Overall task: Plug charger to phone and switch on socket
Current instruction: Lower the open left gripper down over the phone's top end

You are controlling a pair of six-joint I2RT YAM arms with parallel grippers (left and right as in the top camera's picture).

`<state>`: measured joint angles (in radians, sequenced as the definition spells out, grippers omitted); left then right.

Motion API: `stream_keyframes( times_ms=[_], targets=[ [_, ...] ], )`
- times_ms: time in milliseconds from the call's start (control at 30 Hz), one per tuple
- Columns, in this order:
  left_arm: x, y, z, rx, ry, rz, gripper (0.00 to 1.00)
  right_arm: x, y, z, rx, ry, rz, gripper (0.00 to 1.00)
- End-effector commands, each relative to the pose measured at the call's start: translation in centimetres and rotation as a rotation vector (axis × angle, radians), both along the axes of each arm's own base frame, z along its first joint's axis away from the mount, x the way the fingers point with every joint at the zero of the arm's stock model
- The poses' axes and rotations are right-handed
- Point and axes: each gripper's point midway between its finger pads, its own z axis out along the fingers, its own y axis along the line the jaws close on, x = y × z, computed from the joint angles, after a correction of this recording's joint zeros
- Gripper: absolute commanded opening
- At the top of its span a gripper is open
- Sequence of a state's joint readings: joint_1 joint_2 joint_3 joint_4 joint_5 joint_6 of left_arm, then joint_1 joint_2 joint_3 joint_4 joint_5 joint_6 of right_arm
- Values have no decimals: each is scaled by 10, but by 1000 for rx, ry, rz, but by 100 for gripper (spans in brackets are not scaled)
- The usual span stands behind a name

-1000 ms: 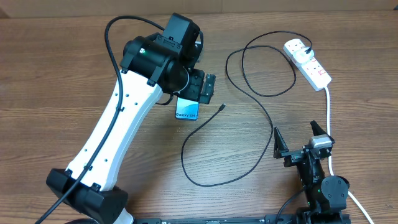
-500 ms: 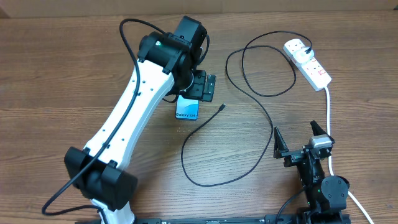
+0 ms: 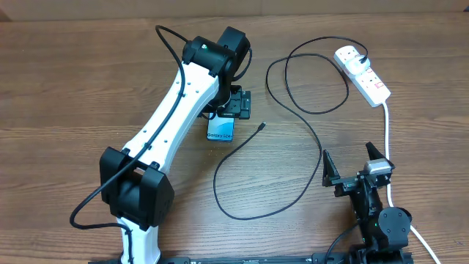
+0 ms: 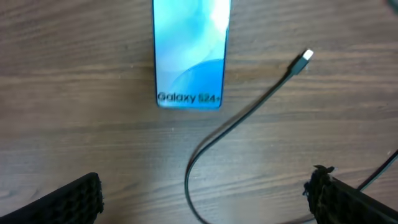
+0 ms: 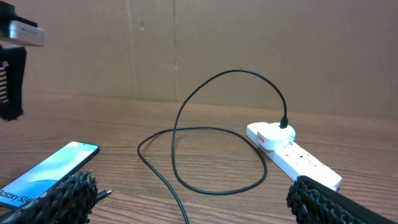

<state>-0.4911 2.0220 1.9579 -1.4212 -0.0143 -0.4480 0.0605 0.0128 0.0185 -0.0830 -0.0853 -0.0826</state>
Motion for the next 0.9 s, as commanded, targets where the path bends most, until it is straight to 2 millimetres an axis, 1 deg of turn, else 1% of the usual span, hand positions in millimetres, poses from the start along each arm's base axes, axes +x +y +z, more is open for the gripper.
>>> stream_keyframes(
  times_ms=[0, 267, 500, 633, 667, 700, 800, 867],
  targets=[
    [11, -4, -3, 0, -34, 23, 100, 0, 0, -2, -4, -4, -4, 100],
    [32, -9, -1, -15, -122, 29, 100, 0, 0, -2, -4, -4, -4, 100],
    [36, -9, -5, -20, -123, 55, 100, 0, 0, -2, -4, -4, -4, 100],
    [37, -9, -25, 4, -82, 55, 100, 0, 0, -2, -4, -4, -4, 100],
    [38, -9, -32, 11, -69, 56, 100, 0, 0, -2, -4, -4, -4, 100],
    [40, -7, -46, 27, -41, 61, 100, 0, 0, -2, -4, -4, -4, 100],
    [42, -1, -68, 52, 2, 73, 100, 0, 0, -2, -4, -4, -4, 100],
    [44, 3, -78, 61, 18, 71, 100, 0, 0, -2, -4, -4, -4, 100]
  ],
)
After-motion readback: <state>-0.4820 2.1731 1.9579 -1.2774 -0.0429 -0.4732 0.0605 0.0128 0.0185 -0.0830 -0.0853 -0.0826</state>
